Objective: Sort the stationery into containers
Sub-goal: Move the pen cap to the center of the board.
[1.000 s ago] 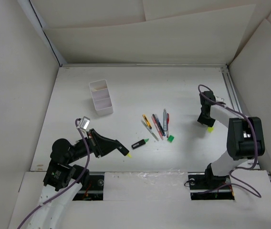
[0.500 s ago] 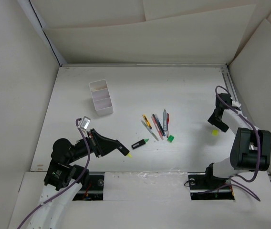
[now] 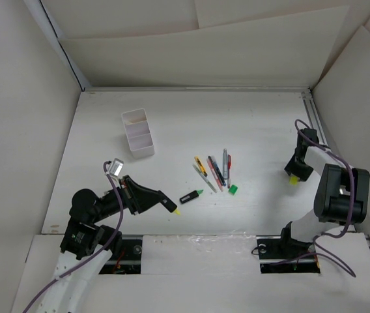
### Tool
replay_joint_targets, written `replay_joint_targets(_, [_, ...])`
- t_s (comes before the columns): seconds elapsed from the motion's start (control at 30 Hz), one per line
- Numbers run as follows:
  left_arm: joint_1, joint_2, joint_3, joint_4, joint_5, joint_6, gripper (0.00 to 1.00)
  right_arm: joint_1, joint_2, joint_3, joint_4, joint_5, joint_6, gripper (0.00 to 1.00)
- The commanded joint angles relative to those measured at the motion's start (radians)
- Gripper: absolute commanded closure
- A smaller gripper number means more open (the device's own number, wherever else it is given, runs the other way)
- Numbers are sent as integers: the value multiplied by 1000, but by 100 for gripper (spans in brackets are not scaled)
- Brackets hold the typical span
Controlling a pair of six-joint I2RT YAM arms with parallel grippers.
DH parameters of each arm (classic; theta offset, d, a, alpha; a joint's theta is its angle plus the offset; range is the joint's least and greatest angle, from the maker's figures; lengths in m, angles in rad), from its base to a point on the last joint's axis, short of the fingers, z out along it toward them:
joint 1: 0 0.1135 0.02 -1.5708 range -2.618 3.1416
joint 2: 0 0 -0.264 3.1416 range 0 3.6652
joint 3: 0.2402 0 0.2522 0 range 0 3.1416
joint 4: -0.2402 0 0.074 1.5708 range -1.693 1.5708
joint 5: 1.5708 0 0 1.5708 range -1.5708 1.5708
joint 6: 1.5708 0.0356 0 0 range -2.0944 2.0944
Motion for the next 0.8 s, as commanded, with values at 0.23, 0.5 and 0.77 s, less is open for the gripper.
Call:
replay_joint_targets(0.23, [-1, -4, -12, 71, 28, -9, 100, -8, 23, 3, -30, -66, -28, 54])
replay_joint_targets(0.5, [-1, -13, -32, 71, 28, -18, 100, -8, 4, -51, 2, -122, -28, 66])
replay_joint_targets(0.77, [-1, -33, -32, 71, 28, -27, 100, 10, -31, -72, 36, -176, -37, 85])
